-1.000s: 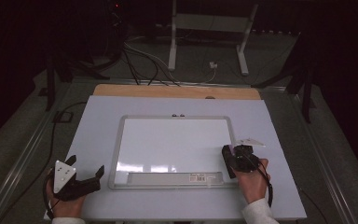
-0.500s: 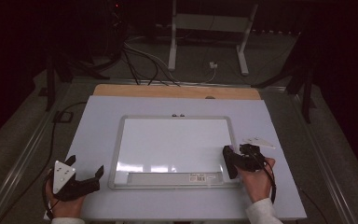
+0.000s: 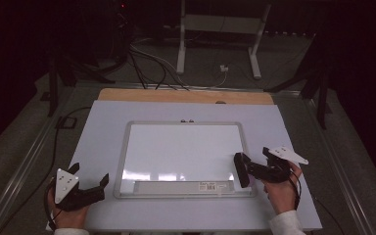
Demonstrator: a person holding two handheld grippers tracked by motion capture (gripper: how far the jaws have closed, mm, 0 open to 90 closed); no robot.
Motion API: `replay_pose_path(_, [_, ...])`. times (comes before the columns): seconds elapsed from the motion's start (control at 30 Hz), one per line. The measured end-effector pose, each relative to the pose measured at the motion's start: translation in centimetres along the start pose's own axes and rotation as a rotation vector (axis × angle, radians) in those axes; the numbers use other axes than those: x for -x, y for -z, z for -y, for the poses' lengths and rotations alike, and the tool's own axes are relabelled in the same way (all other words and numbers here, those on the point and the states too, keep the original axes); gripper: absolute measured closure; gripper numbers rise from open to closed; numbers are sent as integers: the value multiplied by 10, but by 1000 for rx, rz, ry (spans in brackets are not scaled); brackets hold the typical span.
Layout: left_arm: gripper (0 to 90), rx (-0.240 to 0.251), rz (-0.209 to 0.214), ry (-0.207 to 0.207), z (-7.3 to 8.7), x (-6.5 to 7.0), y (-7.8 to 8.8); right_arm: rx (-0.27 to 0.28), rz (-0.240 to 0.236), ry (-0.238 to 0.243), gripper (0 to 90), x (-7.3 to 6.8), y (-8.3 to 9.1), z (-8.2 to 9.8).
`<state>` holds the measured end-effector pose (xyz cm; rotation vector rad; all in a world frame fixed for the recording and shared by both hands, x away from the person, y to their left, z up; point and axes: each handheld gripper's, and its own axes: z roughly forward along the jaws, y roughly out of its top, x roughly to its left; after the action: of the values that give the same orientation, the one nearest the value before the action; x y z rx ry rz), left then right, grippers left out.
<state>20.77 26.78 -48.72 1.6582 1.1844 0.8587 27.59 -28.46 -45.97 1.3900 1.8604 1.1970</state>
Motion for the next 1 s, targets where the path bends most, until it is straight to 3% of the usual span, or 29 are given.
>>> replay_pose_path(0.17, [4,15,1,5,-3,0,1,60,-11,7,87,9,11,6])
replay_pose_path(0.3, [4,29,-2,10,-7,1,-1,103,-13,47,43,13,17,12])
replay_pose_path(0.43, [4,55,-1,28,-11,2,-3,100,-13,56,35,15,20,21])
replay_pose_path(0.7, [4,72,-9,21,-14,2,-6,116,-25,25,25,25,25,37])
replay_pose_path(1.0, [4,90,-19,33,-14,-2,-4,152,-13,35,24,26,32,43])
